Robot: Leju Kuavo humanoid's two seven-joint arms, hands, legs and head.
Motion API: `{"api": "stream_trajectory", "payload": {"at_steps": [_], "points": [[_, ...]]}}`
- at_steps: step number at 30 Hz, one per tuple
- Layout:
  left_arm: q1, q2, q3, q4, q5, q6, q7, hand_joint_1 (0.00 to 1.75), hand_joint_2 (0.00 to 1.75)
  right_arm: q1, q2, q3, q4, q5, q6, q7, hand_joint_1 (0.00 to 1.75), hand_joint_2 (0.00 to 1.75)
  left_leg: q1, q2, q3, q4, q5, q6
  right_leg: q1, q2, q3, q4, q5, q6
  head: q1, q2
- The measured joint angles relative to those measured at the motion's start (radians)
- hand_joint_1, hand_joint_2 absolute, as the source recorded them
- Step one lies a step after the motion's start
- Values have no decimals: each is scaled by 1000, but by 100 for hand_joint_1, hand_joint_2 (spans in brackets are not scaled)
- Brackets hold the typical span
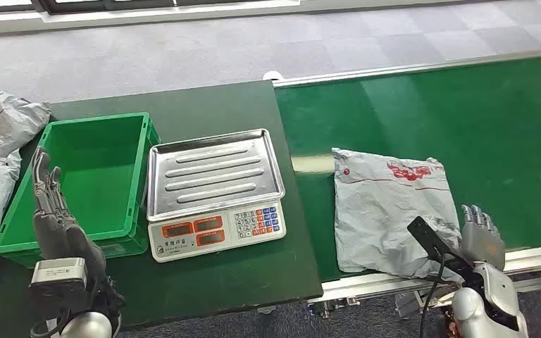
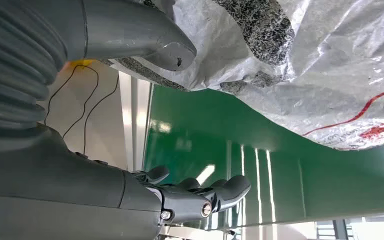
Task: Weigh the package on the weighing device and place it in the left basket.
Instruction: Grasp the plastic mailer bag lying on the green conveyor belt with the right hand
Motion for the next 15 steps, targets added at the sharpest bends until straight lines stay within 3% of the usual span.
{"api": "stream_trajectory", "payload": {"at_steps": [12,15], "points": [[0,2,0,4,0,0,0,0,0,0,0,0,13,0,0,0,0,175,0,0,3,0,0,0,0,0,0,0,0,0,0,0],[-1,2,0,4,0,0,2,0,0,1,2,0,13,-26,8,-6,0,44,0,0,3,0,0,0,0,0,0,0,0,0,0,0]]}}
